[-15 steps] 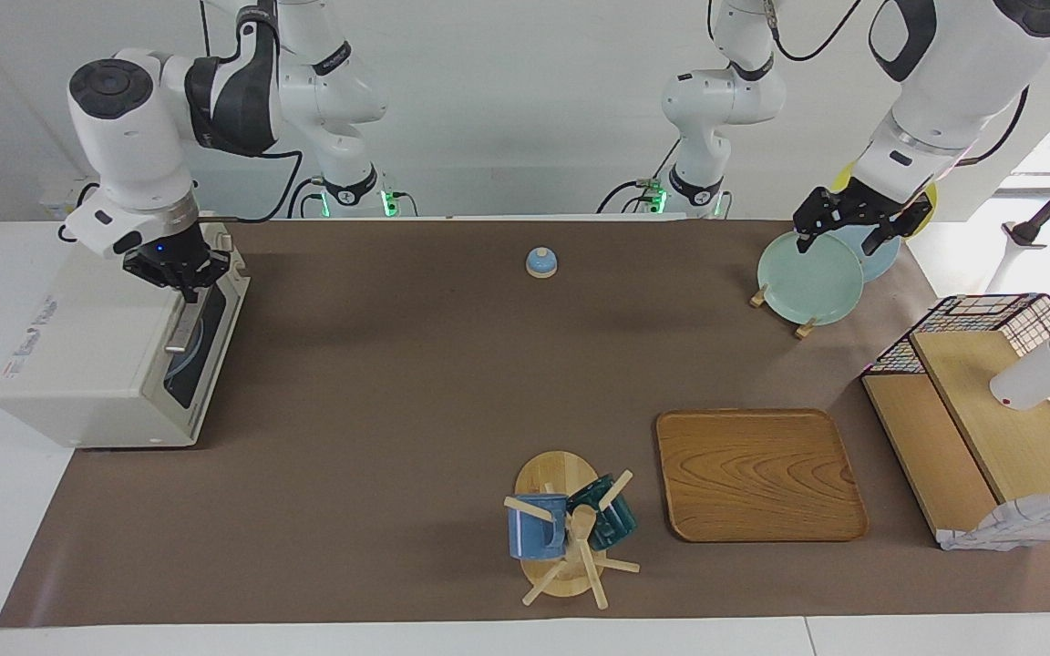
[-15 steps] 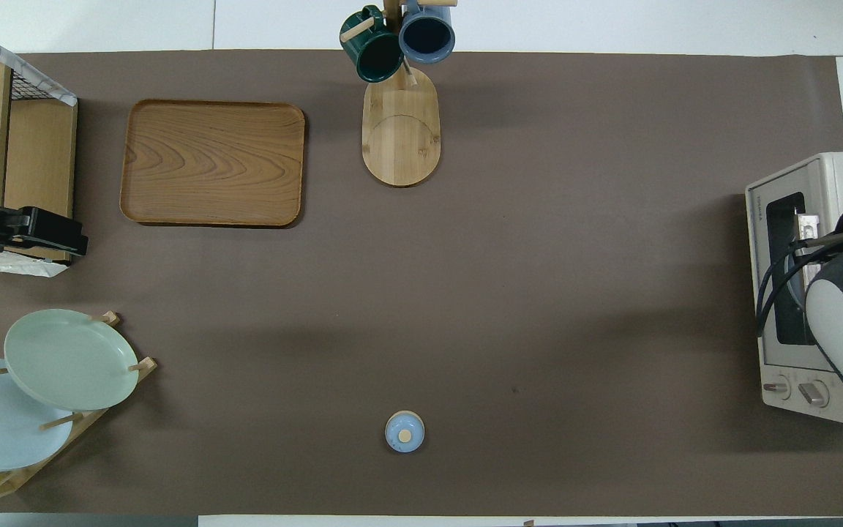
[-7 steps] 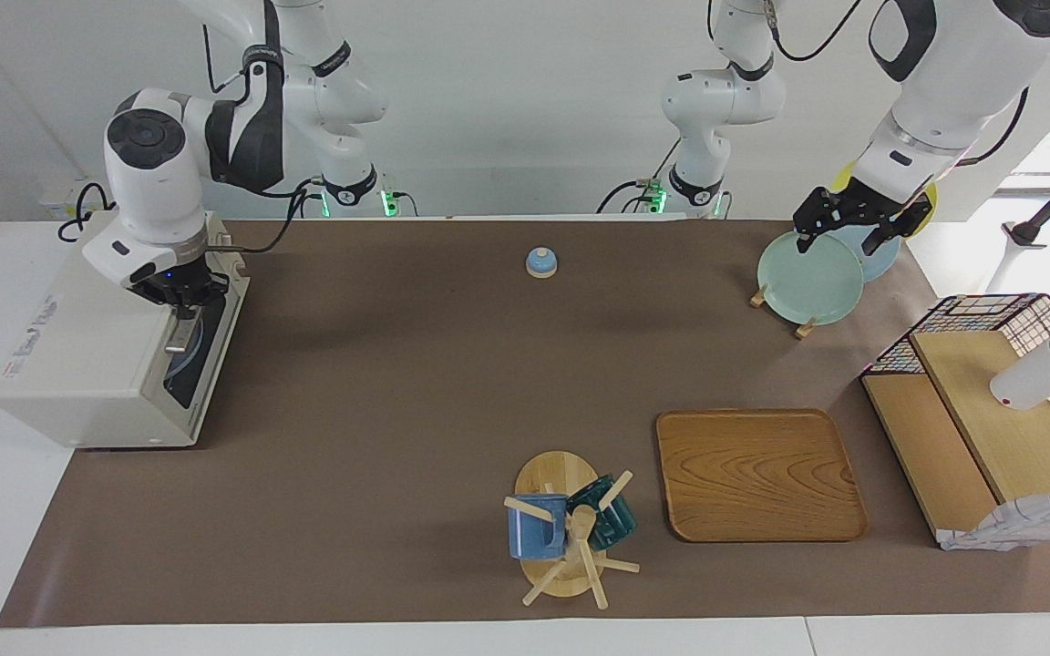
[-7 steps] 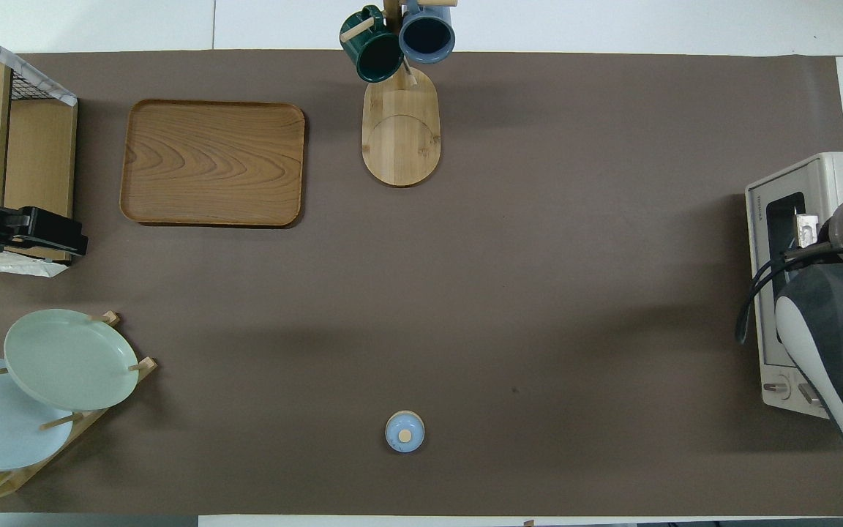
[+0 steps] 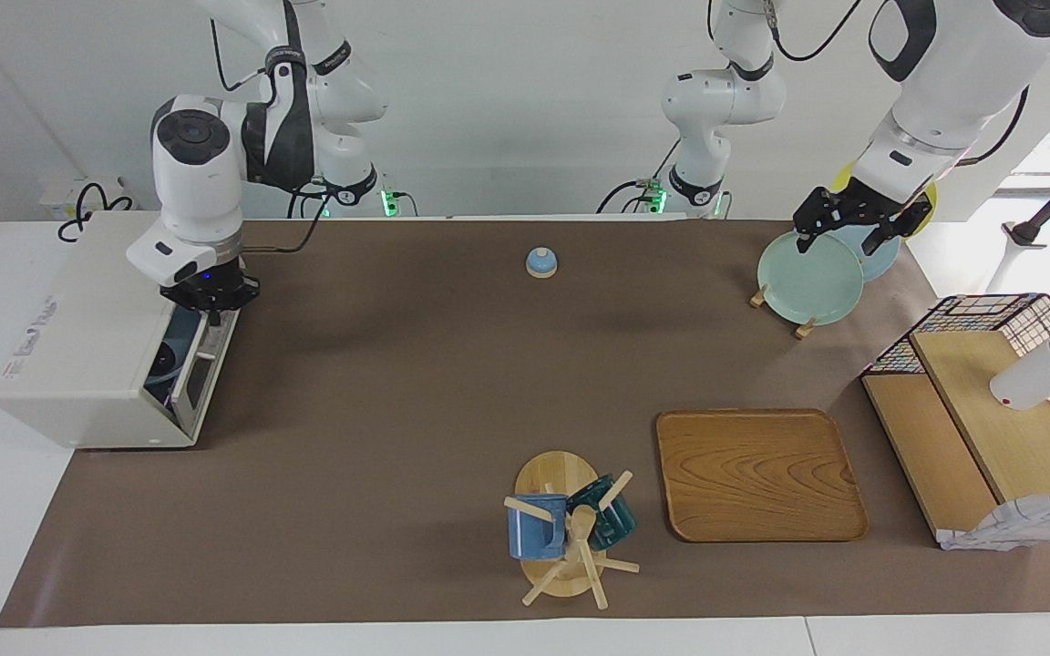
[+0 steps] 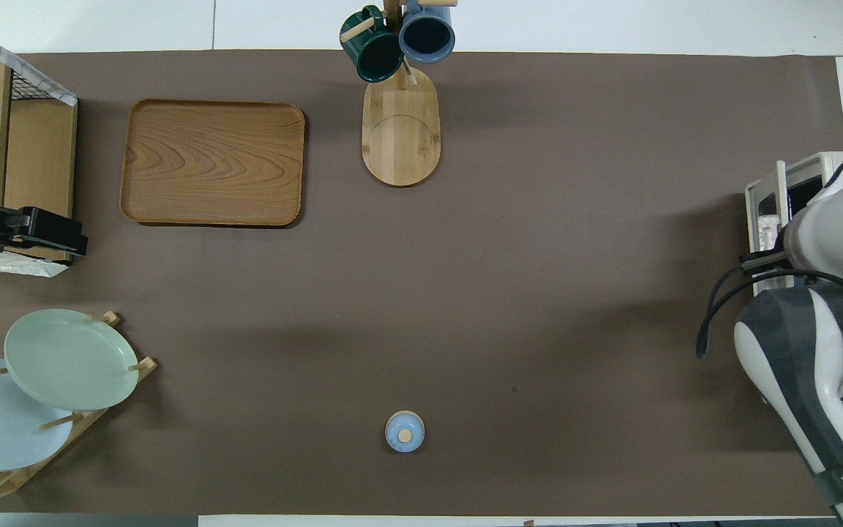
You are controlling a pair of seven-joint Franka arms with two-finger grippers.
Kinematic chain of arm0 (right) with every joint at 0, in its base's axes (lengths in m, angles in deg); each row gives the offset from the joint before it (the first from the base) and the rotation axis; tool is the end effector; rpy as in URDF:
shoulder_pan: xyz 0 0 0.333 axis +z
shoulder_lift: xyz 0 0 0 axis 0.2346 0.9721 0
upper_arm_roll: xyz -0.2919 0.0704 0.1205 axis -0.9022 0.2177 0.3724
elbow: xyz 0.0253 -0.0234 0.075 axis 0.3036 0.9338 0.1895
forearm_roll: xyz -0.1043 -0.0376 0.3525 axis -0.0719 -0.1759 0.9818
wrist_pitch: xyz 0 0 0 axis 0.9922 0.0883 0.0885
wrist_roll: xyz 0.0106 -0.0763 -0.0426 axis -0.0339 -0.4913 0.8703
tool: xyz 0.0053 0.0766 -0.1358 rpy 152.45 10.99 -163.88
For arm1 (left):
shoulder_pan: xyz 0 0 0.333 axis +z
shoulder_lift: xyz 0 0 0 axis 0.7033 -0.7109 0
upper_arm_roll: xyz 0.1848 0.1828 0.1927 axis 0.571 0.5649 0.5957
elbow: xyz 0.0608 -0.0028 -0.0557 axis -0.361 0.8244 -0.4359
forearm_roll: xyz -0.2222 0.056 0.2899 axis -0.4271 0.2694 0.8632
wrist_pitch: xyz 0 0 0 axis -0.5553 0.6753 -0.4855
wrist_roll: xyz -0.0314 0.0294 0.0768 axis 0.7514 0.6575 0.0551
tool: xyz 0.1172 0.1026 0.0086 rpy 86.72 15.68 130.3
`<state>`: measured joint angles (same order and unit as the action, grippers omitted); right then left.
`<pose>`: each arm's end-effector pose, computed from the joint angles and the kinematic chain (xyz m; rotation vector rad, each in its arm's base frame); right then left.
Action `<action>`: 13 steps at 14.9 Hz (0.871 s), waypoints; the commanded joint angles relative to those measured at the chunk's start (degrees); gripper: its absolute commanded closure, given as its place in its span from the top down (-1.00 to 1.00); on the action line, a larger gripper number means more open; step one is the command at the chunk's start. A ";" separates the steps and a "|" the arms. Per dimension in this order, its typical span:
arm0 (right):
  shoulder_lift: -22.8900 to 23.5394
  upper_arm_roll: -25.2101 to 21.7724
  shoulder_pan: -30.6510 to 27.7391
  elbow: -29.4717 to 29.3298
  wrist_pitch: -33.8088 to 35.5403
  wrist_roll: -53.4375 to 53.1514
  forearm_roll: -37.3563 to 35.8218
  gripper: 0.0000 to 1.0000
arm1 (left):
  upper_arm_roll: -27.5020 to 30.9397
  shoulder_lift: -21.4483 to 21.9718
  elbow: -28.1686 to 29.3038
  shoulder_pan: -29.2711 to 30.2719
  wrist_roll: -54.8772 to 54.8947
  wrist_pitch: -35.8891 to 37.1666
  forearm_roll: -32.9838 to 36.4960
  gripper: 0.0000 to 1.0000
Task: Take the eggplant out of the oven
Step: 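Reach the right gripper into the toaster oven and grasp the blue plate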
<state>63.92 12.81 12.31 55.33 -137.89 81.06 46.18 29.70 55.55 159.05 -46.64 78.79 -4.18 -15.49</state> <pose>0.5072 -0.0347 0.4154 2.8119 0.3178 -0.0027 0.5100 -0.0492 0.5689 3.1176 -0.1983 -0.0900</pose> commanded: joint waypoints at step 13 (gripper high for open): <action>14.59 -0.06 -0.51 6.61 -23.78 -11.64 4.66 -1.00 | 0.17 0.61 0.09 -0.43 0.10 0.50 0.96 1.00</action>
<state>77.27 14.21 14.49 62.45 -160.03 69.62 52.19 29.62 55.55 159.05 -46.69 78.79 -4.18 -15.49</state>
